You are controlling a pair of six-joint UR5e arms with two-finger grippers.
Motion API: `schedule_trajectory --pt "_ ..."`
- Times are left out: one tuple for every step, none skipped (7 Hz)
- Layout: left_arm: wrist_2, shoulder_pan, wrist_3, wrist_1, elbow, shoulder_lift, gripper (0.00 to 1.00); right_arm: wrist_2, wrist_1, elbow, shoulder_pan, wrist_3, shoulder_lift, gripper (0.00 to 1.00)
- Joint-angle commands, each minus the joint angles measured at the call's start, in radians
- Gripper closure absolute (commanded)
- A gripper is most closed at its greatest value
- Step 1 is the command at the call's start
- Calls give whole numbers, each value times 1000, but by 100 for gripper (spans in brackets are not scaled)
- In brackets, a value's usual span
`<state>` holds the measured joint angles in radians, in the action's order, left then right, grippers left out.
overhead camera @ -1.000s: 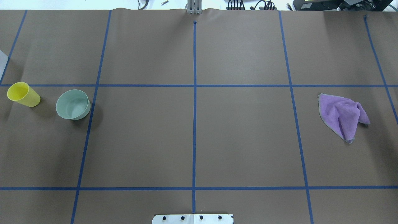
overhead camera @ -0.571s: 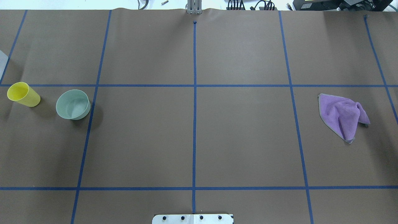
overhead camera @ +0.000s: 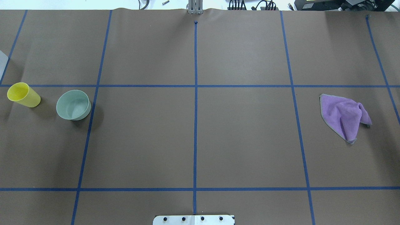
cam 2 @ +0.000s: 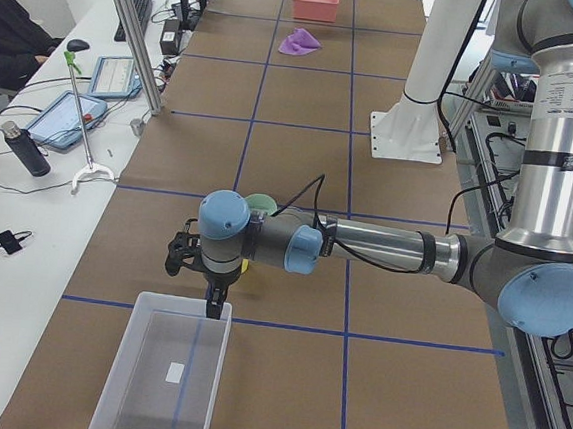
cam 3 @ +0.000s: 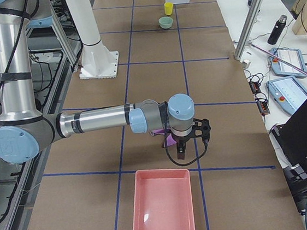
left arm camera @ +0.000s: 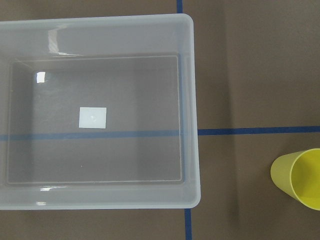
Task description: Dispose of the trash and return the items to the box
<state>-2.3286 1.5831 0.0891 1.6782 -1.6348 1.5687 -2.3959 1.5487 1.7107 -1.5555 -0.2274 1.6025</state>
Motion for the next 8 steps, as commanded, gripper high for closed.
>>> schedule_trajectory --pt "-3 0 103 3 -9 5 2 -2 10 3 0 -1 -12 0" --pt "-5 -2 113 5 -16 5 2 -2 11 4 6 -1 -13 0" --pt "-33 -5 119 6 -17 7 2 -22 5 9 8 -1 -13 0" --pt "-75 -43 202 38 -13 8 2 -29 -1 6 14 2 -12 0" --pt "-69 -117 420 145 -11 8 2 -17 -33 13 14 6 -6 0" --pt "-63 -199 590 278 9 1 2 3 -44 10 18 0 -6 0" --pt "-33 -245 676 369 65 5 2 6 -44 3 18 -1 -12 0" --pt "21 -288 725 447 116 11 2 3 -44 4 18 -7 -13 0"
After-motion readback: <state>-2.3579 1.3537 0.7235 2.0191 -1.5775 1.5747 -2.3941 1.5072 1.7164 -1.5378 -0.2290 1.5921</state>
